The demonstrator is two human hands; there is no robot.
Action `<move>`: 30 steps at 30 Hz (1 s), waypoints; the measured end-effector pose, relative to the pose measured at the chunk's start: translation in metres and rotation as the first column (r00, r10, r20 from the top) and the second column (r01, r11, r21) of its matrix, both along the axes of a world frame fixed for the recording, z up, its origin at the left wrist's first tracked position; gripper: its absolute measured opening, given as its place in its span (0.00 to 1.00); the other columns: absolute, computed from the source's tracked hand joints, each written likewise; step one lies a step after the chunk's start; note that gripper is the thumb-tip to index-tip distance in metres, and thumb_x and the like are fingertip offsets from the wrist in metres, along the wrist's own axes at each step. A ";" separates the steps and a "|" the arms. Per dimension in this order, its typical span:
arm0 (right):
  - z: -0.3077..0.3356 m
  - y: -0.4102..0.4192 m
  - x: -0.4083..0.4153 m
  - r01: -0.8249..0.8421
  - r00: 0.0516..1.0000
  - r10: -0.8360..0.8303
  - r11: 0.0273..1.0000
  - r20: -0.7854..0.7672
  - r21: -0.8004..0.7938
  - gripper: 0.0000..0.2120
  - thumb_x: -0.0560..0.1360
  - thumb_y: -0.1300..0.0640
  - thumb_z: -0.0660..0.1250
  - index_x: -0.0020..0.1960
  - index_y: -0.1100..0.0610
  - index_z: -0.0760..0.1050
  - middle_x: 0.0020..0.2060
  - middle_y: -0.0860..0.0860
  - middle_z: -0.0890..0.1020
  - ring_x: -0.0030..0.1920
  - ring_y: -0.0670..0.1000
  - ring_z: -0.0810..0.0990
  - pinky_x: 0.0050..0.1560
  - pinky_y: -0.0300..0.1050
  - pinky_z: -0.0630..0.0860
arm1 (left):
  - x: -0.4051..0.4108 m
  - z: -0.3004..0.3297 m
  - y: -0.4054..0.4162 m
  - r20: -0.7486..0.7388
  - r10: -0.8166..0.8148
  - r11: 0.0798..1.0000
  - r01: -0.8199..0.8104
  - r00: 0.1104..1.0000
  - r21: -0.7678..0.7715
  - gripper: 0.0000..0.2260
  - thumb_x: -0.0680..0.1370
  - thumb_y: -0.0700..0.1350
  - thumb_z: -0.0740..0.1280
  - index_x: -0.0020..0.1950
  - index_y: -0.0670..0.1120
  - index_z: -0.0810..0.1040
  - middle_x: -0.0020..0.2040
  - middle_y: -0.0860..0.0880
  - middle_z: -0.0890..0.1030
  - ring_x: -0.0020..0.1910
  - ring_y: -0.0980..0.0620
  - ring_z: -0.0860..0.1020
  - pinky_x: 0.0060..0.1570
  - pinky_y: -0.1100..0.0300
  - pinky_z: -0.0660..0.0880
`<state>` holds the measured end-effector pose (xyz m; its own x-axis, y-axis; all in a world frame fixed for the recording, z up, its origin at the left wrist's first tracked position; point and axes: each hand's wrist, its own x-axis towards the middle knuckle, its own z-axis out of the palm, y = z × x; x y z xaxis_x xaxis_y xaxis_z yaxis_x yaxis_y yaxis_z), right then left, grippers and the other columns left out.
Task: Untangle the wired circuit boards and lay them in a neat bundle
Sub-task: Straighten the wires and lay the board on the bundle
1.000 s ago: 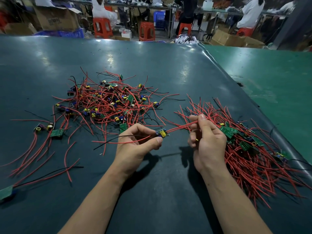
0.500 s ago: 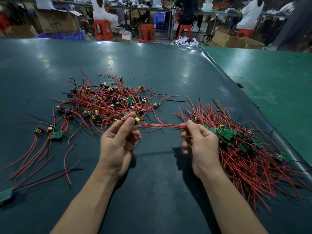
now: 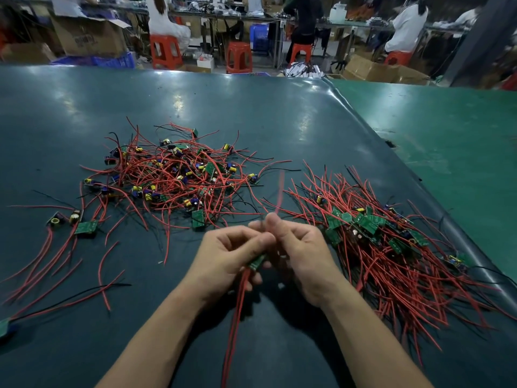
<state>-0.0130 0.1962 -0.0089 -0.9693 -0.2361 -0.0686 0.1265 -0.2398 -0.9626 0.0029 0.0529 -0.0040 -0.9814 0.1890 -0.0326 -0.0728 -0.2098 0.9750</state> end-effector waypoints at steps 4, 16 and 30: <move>-0.002 0.004 -0.002 -0.023 0.999 0.023 1.000 -0.034 0.009 0.11 0.68 0.51 0.72 0.43 0.59 0.86 0.34 0.54 0.83 0.29 0.47 0.79 0.29 0.38 0.75 | 0.002 -0.003 0.003 0.045 0.003 0.998 0.001 0.999 -0.067 0.13 0.65 0.56 0.74 0.39 0.46 0.84 0.30 0.44 0.81 0.21 0.52 0.75 0.19 0.66 0.69; 0.004 0.016 -0.013 0.330 0.943 -0.332 0.935 0.014 -0.129 0.12 0.73 0.54 0.70 0.32 0.57 0.82 0.27 0.54 0.63 0.20 0.44 0.55 0.21 0.34 0.54 | 0.001 0.001 -0.003 0.101 -0.203 0.979 0.203 0.974 0.003 0.08 0.71 0.46 0.68 0.32 0.48 0.79 0.27 0.46 0.77 0.20 0.54 0.71 0.20 0.66 0.67; 0.010 0.017 -0.018 0.355 0.927 -0.265 0.847 0.265 -0.395 0.14 0.80 0.53 0.61 0.41 0.59 0.76 0.23 0.47 0.64 0.19 0.42 0.60 0.17 0.33 0.55 | 0.001 0.000 -0.016 0.128 -0.324 0.942 0.307 0.938 0.135 0.07 0.63 0.48 0.71 0.30 0.45 0.78 0.22 0.44 0.72 0.16 0.54 0.66 0.19 0.69 0.65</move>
